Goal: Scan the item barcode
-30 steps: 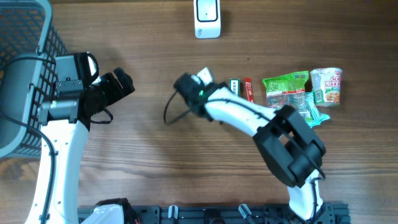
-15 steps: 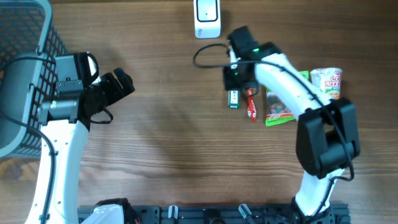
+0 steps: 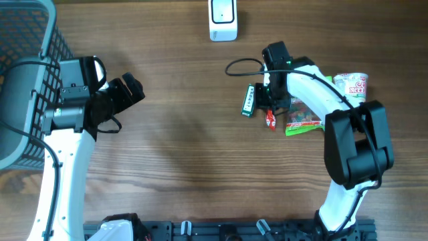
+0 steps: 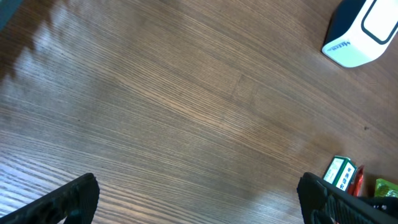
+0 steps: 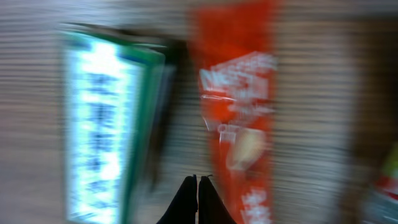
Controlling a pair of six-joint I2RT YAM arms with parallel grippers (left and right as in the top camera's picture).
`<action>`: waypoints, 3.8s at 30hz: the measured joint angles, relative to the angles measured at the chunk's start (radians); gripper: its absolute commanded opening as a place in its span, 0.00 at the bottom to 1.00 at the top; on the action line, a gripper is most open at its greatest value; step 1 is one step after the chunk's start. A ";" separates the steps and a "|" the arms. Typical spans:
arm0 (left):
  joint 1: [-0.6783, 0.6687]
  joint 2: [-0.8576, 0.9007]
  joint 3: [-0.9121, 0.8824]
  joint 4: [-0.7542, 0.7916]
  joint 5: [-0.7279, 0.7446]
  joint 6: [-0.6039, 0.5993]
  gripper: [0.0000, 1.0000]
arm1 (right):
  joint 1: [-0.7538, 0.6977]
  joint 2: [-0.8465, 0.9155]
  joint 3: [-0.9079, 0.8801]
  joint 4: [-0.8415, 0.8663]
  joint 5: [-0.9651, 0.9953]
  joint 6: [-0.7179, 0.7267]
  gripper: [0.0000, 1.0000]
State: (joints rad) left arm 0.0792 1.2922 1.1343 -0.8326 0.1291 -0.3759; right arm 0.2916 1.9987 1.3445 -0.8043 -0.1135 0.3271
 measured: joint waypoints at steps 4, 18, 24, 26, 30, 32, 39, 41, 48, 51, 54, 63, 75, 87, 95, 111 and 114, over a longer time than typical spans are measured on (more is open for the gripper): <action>0.000 0.000 0.000 0.000 0.000 0.000 1.00 | -0.005 0.000 -0.003 -0.010 0.144 0.021 0.05; 0.000 0.000 0.000 0.000 0.000 0.000 1.00 | -0.034 -0.016 0.033 0.034 -0.049 0.058 0.67; 0.000 0.000 0.000 0.000 0.000 0.000 1.00 | -0.033 -0.018 0.033 0.076 -0.137 0.149 0.44; 0.000 0.000 0.000 0.000 0.000 0.000 1.00 | -0.033 -0.018 0.030 0.107 -0.145 0.175 0.38; 0.000 0.000 0.000 0.000 0.000 0.000 1.00 | -0.033 -0.019 -0.010 0.163 -0.157 0.239 0.29; 0.000 0.000 0.000 0.000 0.000 0.000 1.00 | -0.033 -0.019 -0.023 0.163 -0.160 0.250 0.30; 0.000 0.000 0.000 0.000 0.000 0.000 1.00 | -0.028 -0.019 -0.034 0.192 -0.164 0.264 0.31; 0.000 0.000 0.000 0.000 0.000 0.000 1.00 | -0.020 -0.019 -0.053 0.236 -0.166 0.273 0.31; 0.000 0.000 0.000 0.000 0.000 0.000 1.00 | 0.007 -0.026 -0.093 0.305 -0.173 0.286 0.30; 0.000 0.000 0.000 0.000 0.000 0.000 1.00 | 0.007 -0.026 -0.093 0.302 -0.174 0.291 0.34; 0.000 0.000 0.000 0.000 0.000 0.000 1.00 | 0.008 -0.026 -0.094 0.301 -0.170 0.301 0.38; 0.000 0.000 0.000 0.000 0.000 0.000 1.00 | 0.018 -0.033 -0.102 0.301 -0.152 0.328 0.30; 0.000 0.000 0.000 0.000 0.000 0.000 1.00 | 0.030 -0.053 -0.148 0.358 -0.151 0.366 0.24; 0.000 0.000 0.000 0.000 0.000 0.000 1.00 | 0.031 -0.062 -0.148 0.345 -0.151 0.335 0.04; 0.000 0.000 0.000 0.000 0.000 0.000 1.00 | 0.048 -0.082 -0.138 0.269 -0.106 0.267 0.04; 0.000 0.000 0.000 0.000 0.000 0.000 1.00 | 0.152 -0.086 0.019 0.060 0.140 0.166 0.31; 0.000 0.000 0.000 0.000 0.000 0.000 1.00 | 0.150 -0.086 0.019 0.019 0.132 0.191 0.41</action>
State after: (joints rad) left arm 0.0792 1.2922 1.1339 -0.8326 0.1291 -0.3763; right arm 0.4412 1.9125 1.3640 -0.7856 0.0189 0.5179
